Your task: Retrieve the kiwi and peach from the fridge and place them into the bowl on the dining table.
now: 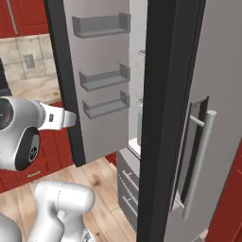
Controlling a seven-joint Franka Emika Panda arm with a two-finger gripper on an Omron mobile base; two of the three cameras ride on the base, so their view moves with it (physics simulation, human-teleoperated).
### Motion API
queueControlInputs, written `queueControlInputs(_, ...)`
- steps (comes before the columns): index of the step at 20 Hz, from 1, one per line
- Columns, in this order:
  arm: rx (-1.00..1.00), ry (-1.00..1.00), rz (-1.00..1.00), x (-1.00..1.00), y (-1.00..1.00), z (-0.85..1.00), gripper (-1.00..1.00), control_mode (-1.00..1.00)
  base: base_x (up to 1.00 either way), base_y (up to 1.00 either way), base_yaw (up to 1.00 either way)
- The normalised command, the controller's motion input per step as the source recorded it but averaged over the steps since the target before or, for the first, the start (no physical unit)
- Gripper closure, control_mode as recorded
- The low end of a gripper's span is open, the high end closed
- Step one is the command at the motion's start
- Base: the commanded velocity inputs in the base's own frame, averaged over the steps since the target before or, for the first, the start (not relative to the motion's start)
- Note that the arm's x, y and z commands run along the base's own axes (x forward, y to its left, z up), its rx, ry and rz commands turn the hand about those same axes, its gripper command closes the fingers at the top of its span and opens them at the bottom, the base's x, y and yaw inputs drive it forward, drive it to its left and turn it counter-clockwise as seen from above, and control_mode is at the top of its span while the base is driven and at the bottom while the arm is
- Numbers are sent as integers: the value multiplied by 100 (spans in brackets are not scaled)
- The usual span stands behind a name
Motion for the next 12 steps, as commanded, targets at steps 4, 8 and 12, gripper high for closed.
queueControlInputs(4,0,0,0,0,0,0,-100,100,25,0,-41)
queueControlInputs(8,0,0,0,0,0,0,-100,100,22,1,-41)
queueControlInputs(12,0,0,0,0,0,0,-100,100,48,22,-42)
